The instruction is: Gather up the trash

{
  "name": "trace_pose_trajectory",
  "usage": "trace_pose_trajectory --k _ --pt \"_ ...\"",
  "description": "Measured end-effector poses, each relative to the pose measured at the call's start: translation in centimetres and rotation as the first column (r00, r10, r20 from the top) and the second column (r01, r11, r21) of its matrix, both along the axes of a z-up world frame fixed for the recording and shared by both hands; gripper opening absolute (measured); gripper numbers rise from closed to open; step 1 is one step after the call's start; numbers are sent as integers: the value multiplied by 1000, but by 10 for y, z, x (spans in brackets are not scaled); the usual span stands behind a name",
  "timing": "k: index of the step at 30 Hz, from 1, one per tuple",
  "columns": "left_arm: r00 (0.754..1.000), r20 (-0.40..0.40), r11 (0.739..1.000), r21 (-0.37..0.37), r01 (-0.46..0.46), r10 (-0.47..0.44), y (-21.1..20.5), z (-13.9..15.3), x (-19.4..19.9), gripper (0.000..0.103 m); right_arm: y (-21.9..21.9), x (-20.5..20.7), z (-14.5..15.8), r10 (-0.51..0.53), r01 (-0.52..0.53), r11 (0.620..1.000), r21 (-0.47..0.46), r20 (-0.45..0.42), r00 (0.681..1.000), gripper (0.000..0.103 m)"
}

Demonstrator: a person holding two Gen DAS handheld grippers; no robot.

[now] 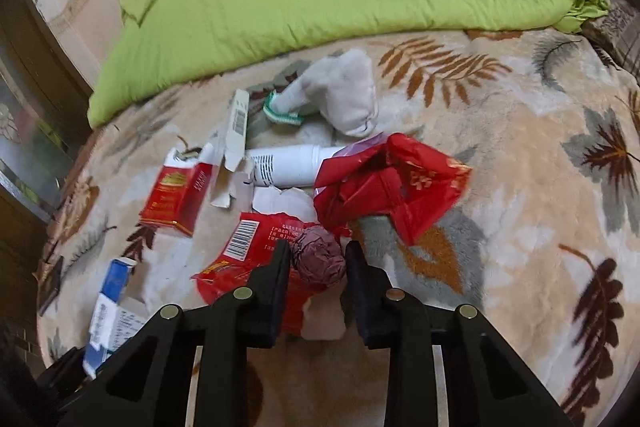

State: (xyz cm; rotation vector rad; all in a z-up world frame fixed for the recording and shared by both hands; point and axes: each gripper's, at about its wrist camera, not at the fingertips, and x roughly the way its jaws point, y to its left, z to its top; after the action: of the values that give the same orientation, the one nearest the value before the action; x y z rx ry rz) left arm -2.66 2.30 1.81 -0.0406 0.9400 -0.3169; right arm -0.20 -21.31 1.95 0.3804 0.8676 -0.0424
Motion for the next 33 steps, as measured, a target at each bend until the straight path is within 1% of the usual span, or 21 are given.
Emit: trace_pose_trajectory --k 4,5,7,9,11,13,16,18,20,23,25,27,29,31,33 --pt "1000 -4 1000 -19 -3 3 2 -1 1 35 1 -27 18 -14 16 999 -28 70 997 30" --pt "1000 -1 1000 -13 -1 1 2 -1 0 35 3 -37 25 -13 17 999 -38 98 995 30" --pt "1000 14 1000 22 8 -9 -3 -1 -2 35 10 -49 36 -1 9 998 -62 136 991 30" --pt "1000 22 999 34 12 -13 -5 -2 -3 38 20 -63 45 18 -6 997 -78 165 986 30" --pt "999 24 999 32 32 -33 -8 -2 -3 51 31 -76 48 45 -33 997 -75 177 983 31" --pt "998 31 997 48 53 -54 -13 -2 -4 56 45 -88 46 76 -63 995 -80 174 982 31" --pt "997 58 994 92 53 -58 -18 -2 -8 56 58 -99 43 111 -97 991 -93 168 980 31" --pt "996 74 993 106 42 -50 -18 0 -11 51 59 -103 43 111 -92 989 -117 174 978 31" --pt "995 86 993 110 37 -47 -15 2 -12 34 54 -102 42 97 -78 991 -113 174 980 31" --pt "994 96 996 78 35 -43 -11 6 -13 33 45 -99 40 70 -53 993 -101 166 984 31" --pt "990 132 998 57 34 -42 -9 13 -16 33 44 -98 41 63 -45 993 -109 171 983 31" --pt "979 198 998 63 29 -41 -10 24 -23 33 46 -98 42 69 -49 992 -118 177 982 31" --pt "968 248 998 59 24 -38 -13 32 -30 33 50 -98 43 83 -59 990 -131 184 979 31" --pt "952 305 998 52 19 -34 -13 42 -36 33 54 -99 46 100 -68 985 -156 207 973 31" --pt "942 335 998 60 15 -34 -14 47 -39 33 59 -100 49 115 -73 980 -184 228 967 31"
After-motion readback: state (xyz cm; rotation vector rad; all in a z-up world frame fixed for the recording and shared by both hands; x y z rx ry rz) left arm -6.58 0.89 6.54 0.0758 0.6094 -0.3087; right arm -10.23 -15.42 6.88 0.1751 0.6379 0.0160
